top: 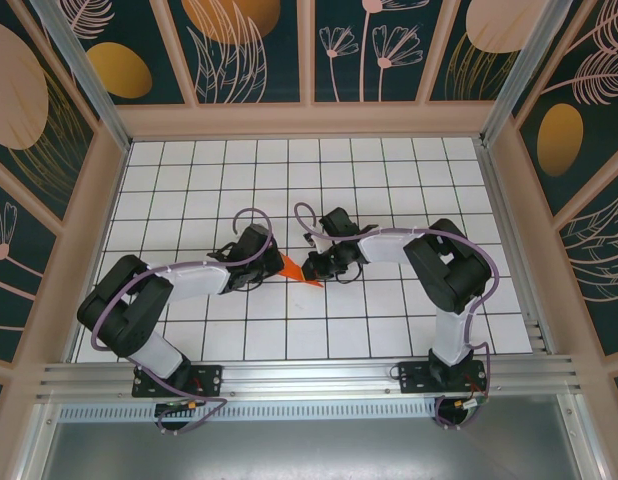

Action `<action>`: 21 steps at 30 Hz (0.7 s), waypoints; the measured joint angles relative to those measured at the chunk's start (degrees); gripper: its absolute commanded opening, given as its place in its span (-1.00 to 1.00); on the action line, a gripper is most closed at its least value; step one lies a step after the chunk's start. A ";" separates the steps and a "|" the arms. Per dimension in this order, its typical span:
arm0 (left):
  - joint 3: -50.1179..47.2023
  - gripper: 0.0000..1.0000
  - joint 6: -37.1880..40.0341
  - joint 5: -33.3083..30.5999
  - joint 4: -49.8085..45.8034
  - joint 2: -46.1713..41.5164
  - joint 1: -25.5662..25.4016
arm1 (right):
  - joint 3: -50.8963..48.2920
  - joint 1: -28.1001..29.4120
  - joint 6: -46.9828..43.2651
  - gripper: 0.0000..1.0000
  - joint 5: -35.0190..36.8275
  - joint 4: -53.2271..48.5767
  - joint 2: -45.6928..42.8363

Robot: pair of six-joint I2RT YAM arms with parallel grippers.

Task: Fold a paper plane with a square sheet of paper (pick it up from the middle)
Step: Fold the wing for the fifth time at the center of the table.

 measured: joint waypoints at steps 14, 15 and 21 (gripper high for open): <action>-0.02 -0.82 -5.11 -4.50 -3.39 0.00 0.04 | 0.00 0.00 0.00 -0.85 0.02 0.00 0.00; -0.02 -0.82 -5.38 -4.66 -3.48 0.00 0.04 | 0.00 0.00 0.00 -0.85 0.02 0.00 0.00; -0.74 -0.84 -7.10 -5.64 -3.61 0.00 0.04 | 0.00 0.00 0.00 -0.85 0.02 0.02 0.07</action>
